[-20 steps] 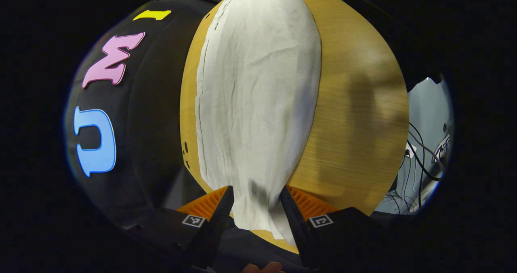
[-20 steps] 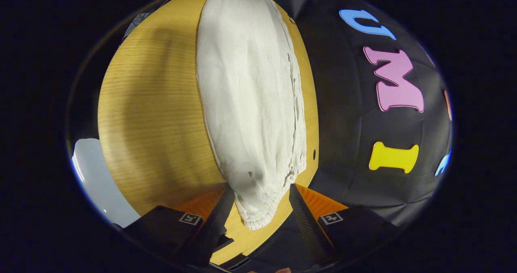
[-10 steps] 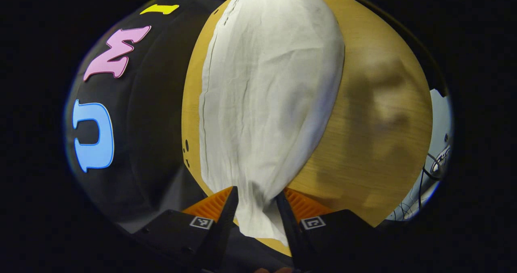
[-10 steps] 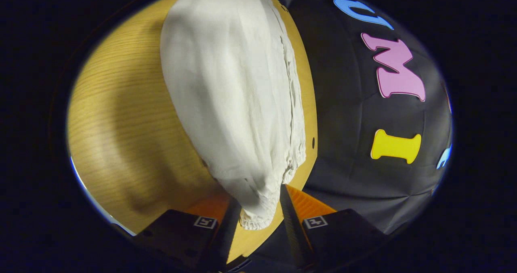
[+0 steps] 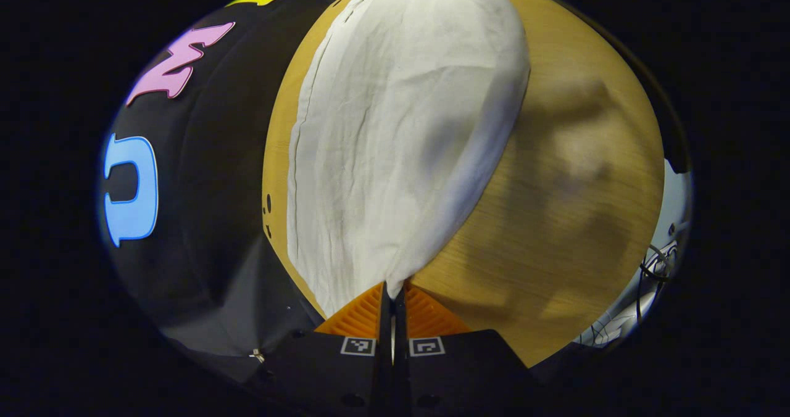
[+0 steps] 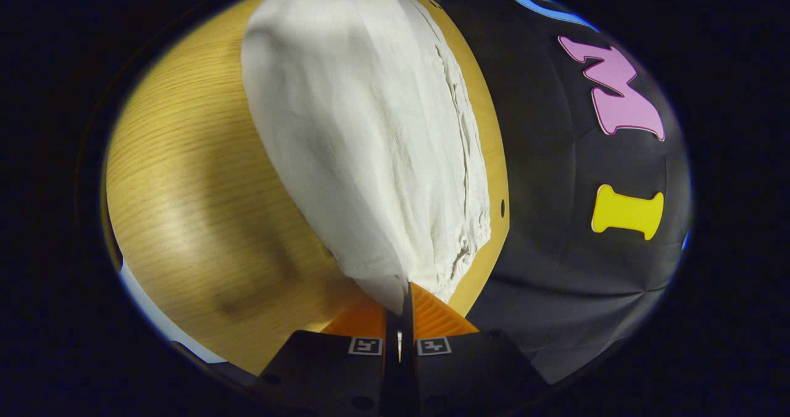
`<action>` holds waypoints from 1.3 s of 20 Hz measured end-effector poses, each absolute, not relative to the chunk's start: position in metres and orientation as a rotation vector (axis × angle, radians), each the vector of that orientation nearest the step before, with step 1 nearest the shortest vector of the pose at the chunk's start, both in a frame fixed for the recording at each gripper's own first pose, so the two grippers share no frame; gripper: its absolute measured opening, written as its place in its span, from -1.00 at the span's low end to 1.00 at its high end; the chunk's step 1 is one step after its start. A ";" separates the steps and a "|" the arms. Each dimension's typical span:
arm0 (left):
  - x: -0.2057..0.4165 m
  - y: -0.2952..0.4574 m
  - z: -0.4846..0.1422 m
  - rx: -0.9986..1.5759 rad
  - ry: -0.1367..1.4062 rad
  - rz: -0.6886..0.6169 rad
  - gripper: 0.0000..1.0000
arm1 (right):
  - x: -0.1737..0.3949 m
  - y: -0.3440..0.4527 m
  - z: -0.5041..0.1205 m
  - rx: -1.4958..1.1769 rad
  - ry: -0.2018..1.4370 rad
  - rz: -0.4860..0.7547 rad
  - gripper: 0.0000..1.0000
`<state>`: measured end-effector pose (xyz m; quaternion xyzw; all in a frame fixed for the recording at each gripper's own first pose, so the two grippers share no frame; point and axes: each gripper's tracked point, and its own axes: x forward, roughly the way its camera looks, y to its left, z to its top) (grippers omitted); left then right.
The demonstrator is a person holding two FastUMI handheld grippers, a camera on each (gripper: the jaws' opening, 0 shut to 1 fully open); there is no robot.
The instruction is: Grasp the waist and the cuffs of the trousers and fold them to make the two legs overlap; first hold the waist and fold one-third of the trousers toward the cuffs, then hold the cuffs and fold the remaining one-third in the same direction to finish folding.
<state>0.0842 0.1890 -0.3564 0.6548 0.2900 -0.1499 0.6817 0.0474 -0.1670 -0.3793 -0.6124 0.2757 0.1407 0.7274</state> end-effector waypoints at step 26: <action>0.214 0.182 -0.230 0.789 0.673 -0.053 -0.89 | 0.144 -0.144 -0.259 -0.473 0.632 -0.045 -0.89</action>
